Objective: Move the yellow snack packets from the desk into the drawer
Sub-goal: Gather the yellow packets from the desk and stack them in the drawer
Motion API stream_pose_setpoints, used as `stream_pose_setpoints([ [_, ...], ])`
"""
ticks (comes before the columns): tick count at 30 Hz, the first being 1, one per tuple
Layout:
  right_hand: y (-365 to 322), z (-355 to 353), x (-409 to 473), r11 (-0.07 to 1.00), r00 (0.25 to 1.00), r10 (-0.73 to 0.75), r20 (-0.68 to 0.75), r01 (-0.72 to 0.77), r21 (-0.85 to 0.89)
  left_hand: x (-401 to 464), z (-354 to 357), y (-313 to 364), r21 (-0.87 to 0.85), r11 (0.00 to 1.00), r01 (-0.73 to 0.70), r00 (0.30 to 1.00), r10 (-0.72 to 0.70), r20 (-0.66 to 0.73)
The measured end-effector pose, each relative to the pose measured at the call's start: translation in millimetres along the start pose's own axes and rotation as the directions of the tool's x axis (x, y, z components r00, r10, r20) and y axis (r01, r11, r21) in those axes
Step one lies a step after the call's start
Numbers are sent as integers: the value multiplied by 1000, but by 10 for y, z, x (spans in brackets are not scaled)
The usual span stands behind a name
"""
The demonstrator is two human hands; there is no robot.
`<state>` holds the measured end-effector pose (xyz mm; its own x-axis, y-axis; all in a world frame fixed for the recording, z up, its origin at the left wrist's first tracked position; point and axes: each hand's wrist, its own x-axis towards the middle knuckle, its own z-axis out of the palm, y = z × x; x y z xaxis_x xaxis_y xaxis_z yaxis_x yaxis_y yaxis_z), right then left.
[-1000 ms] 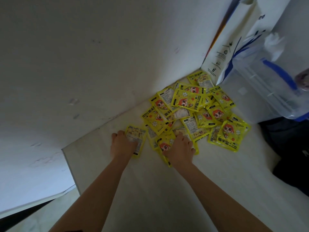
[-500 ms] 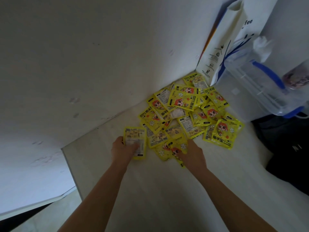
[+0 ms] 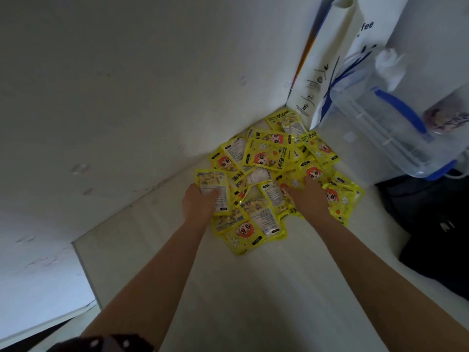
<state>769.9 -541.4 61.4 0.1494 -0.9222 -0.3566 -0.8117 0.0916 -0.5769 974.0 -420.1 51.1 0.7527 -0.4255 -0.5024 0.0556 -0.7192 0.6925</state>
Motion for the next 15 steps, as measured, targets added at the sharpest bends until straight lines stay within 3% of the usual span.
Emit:
stream_pose_setpoints([
  [4, -39, -35, 269, 993, 997, 83, 3, -82, -90, 31, 85, 11, 163, 987, -16, 1000, 21, -24],
  [11, -10, 56, 262, 983, 999, -39, -25, 34, -178, 56, 212, 85, 205, 979, 4, 998, 10, -70],
  [15, 40, 92, 128, 965, 997, -41, -63, 24, -261, 39, 304, 97, 273, 961, -33, 998, 47, -44],
])
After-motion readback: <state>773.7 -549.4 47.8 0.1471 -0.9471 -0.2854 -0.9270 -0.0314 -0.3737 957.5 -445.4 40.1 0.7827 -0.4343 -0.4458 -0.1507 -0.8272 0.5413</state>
